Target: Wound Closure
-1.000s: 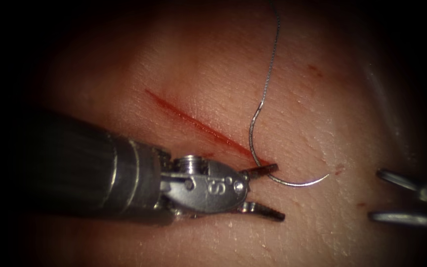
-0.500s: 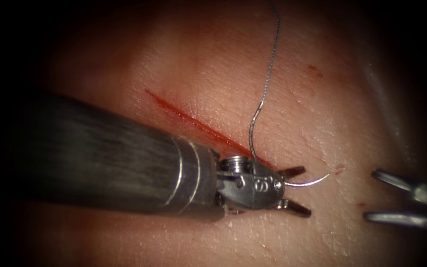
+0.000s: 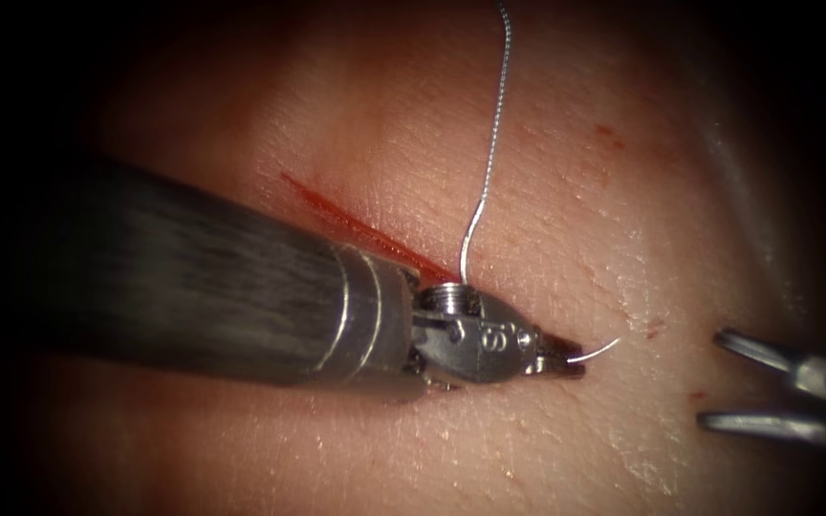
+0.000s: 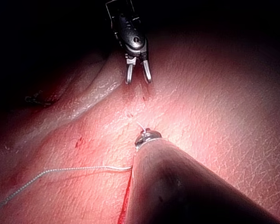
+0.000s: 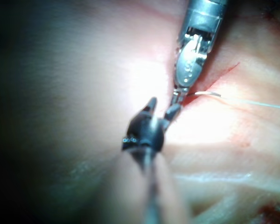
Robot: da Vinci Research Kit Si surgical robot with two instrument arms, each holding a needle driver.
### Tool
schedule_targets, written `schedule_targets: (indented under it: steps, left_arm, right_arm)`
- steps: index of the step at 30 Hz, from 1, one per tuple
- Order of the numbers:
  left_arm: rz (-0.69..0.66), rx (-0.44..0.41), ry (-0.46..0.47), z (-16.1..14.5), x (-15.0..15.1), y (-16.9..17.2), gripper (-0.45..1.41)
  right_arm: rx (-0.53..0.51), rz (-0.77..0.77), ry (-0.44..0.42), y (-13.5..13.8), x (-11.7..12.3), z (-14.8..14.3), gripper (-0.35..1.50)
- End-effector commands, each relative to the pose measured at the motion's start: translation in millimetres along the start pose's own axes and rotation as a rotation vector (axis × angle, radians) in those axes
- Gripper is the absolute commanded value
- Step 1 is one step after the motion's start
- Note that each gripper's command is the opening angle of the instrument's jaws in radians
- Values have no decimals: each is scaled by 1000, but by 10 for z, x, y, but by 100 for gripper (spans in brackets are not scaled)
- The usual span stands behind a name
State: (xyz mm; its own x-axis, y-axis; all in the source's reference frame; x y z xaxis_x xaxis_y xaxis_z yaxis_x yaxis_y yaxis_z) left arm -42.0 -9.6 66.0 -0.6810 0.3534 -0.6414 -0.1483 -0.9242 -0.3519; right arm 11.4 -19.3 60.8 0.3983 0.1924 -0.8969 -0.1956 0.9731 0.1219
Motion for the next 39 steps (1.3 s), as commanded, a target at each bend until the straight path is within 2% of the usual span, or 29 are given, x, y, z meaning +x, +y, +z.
schedule_targets:
  steps: [1, 6, 7, 9, 20, 30, 39]
  left_arm:
    - [13, -5, 9, 3, -2, 3, -45]
    - [116, -34, 122, -29, -13, 5, -45]
    - [132, -62, 185, -41, -19, 6, -45]
    - [157, -100, 251, -51, -25, 9, -45]
    - [290, -258, 517, -80, -52, 13, -45]
    - [412, -316, 636, -81, -49, 23, -45]
    - [520, -329, 703, -84, -49, 23, -45]
  right_arm:
    - [3, 3, 1, -8, -2, 6, 46]
    - [4, 4, 2, -6, -3, 10, 46]
    - [9, 6, 6, -3, -3, 15, 46]
    - [18, 8, 14, 1, -2, 24, 46]
    - [97, 100, 80, 21, 23, 81, 46]
    - [129, 240, 131, 43, 22, 115, 42]
    - [170, 381, 211, 46, 22, 131, 39]
